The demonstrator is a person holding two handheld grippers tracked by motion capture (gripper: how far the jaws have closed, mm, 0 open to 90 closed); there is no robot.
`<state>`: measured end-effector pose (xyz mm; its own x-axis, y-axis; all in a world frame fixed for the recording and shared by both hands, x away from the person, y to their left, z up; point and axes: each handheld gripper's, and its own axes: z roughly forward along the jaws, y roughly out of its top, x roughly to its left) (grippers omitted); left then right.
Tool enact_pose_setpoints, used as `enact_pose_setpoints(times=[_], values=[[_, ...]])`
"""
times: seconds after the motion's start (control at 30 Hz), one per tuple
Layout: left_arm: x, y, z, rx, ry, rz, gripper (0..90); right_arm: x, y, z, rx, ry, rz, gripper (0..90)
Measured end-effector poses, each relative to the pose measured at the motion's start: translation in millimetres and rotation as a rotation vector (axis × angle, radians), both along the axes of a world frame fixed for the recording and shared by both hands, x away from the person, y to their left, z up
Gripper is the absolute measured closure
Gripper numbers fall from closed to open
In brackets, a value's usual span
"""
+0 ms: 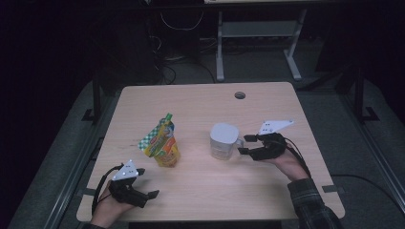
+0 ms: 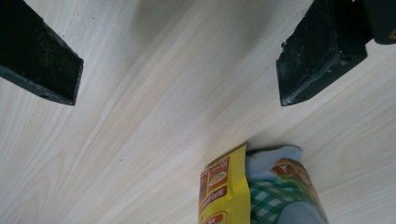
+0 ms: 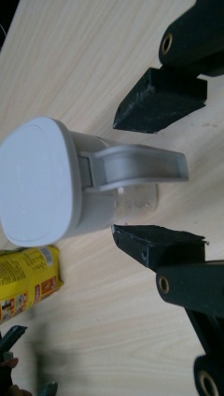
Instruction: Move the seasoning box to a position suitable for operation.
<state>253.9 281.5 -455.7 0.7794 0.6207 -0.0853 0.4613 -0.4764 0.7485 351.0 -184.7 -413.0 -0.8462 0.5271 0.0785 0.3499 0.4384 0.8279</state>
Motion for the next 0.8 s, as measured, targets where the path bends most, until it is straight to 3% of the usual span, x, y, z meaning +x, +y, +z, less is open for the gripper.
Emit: enact_pose_setpoints(times=[0.23,0.33,0.8], values=[[0.0,-0.1,0.0,-0.003,0.001,-0.005,0.1,12.0,0.5,-4.7,0.022,0.029,0.019,49.0],[-0.1,-0.1,0.0,0.0,0.0,-0.008,0.1,17.8,3.5,-5.4,0.028,0.042,0.052,51.4],[-0.3,-1.8,-1.1,0.0,0.008,-0.016,0.2,24.2,7.3,-8.4,0.033,0.047,0.077,63.7]])
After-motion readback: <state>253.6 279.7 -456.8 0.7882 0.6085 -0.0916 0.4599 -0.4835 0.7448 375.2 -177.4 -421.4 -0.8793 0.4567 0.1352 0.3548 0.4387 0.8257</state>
